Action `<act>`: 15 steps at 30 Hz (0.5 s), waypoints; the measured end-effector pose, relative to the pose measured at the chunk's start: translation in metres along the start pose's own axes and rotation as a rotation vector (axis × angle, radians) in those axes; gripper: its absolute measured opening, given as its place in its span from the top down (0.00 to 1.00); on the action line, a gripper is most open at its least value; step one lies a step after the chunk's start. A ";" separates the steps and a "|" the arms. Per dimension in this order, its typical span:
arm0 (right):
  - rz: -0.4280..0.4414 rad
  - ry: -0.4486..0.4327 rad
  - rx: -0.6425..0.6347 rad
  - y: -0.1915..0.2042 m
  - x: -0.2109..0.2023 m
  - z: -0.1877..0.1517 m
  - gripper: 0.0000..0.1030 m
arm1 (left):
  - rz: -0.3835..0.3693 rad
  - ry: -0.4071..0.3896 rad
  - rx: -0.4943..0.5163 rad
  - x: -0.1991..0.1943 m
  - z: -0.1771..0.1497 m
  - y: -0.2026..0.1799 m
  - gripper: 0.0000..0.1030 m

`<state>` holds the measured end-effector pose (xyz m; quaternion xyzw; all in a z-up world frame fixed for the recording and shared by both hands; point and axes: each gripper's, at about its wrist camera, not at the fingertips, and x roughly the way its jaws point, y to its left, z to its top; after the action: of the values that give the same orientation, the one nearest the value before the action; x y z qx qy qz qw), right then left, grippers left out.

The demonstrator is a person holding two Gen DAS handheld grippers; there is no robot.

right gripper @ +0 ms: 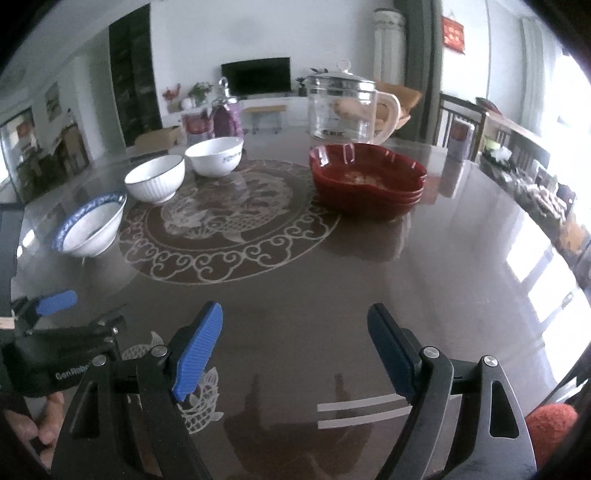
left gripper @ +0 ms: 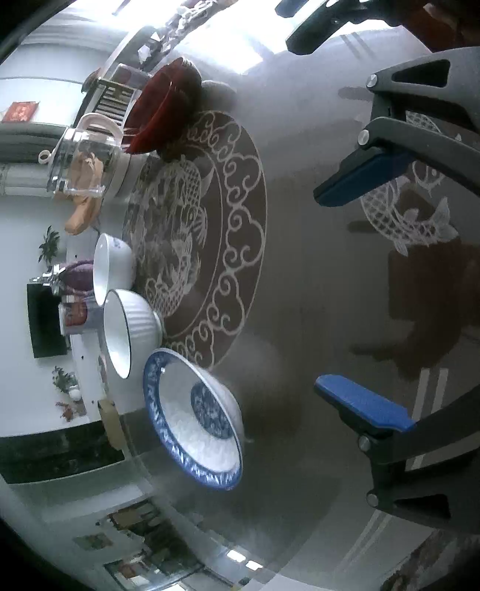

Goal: Organize plates and bowls
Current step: 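Move the left tool toward the blue-and-white patterned bowl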

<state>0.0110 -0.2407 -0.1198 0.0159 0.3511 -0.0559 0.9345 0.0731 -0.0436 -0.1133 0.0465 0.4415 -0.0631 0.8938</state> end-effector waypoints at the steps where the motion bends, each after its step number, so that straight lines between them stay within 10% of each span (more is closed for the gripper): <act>1: 0.000 0.002 -0.001 0.001 0.000 -0.001 0.19 | 0.004 -0.003 -0.004 -0.001 -0.001 0.003 0.11; 15: 0.012 0.019 -0.051 0.019 0.002 -0.006 0.19 | 0.098 0.012 -0.007 0.001 0.001 0.023 0.11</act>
<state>0.0111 -0.2215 -0.1260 -0.0052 0.3613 -0.0414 0.9315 0.0778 -0.0209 -0.1133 0.0652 0.4442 -0.0173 0.8934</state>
